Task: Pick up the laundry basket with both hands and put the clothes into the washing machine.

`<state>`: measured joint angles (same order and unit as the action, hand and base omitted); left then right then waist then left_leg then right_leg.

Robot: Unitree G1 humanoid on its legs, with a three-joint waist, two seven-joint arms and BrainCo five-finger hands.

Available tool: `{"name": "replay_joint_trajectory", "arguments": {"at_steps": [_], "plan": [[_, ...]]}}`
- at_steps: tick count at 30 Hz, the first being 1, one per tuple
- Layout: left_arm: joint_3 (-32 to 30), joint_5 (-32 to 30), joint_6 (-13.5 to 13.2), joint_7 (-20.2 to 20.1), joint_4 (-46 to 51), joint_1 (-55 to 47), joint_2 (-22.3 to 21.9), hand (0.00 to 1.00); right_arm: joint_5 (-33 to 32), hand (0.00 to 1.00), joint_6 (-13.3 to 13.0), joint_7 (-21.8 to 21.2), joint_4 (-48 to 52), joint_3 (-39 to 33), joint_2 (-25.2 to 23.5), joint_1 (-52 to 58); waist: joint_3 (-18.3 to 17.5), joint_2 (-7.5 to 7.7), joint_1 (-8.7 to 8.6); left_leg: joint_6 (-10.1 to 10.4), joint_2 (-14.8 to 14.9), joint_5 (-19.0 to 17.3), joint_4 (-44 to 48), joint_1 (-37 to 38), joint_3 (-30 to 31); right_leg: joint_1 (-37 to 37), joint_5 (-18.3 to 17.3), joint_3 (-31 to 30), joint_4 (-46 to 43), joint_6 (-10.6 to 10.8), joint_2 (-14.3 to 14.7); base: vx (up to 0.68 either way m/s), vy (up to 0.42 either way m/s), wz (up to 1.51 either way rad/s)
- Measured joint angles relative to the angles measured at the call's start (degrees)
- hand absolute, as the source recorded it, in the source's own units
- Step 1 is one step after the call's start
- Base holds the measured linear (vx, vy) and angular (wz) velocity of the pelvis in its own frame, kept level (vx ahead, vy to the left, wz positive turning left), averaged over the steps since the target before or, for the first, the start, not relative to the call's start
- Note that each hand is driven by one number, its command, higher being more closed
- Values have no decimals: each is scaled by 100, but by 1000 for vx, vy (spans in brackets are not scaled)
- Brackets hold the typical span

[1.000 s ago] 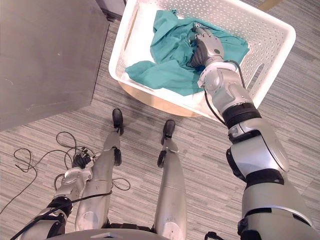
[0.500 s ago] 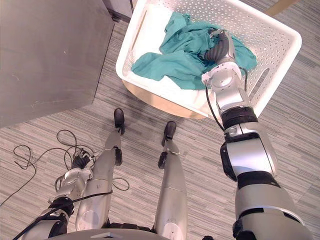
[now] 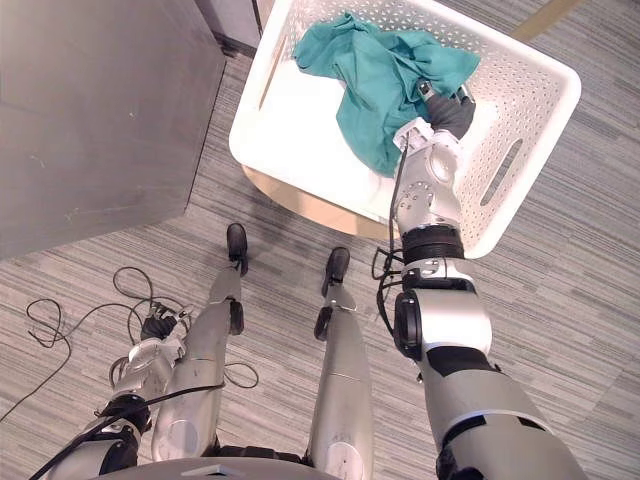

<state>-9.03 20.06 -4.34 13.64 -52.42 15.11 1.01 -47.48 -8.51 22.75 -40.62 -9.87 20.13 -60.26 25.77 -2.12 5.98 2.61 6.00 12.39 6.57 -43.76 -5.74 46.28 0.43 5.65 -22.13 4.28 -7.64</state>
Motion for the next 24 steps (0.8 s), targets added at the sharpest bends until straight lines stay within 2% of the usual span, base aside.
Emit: {"name": "replay_joint_trajectory", "arguments": {"at_steps": [3, 9, 14, 16, 19, 24], "plan": [[1, 3, 21, 7, 4, 0, -56, 0, -454, 100, -161, 102, 663, 14, -365, 169, 0, 0, 1, 7, 6, -43, 30, 232, 4, -258, -4, 7, 29, -3, 4, -4, -51, 0], [19, -1, 130, 64, 9, -18, -157, 0, -644, 100, -616, 178, 1990, 31, -883, 448, -1, -1, -11, 42, -3, -140, 25, 707, 6, -761, -82, 45, 42, 1, -15, -4, -50, 4], [203, -20, 217, 59, 12, -186, -214, 0, -720, 100, -1002, 192, 3002, 82, -1279, 1040, -13, 10, -44, 89, -104, -215, -53, 1503, 92, -1462, -412, 142, -233, 12, -150, 11, -62, 16], [254, -78, 261, 55, 16, -272, -216, 0, -738, 100, -1052, 194, 3185, 167, -1355, 1204, -22, 8, -69, 96, -155, -203, -167, 1744, 101, -1617, -517, 158, -297, 30, -210, 7, -58, 12], [254, -255, 340, 52, 7, -489, -206, 0, -741, 100, -1089, 200, 3546, 274, -1513, 1723, -202, 19, -139, 114, -191, -171, -376, 2101, 123, -1898, -626, 239, -322, 33, -259, 51, -39, 12], [253, -745, 528, 36, -122, -956, -290, 0, -734, 100, -1106, 175, 4069, 295, -1871, 2912, -911, 27, -205, 141, -254, -148, -818, 2839, 147, -2562, -789, 387, -181, 89, -324, 126, -44, 8]]}}
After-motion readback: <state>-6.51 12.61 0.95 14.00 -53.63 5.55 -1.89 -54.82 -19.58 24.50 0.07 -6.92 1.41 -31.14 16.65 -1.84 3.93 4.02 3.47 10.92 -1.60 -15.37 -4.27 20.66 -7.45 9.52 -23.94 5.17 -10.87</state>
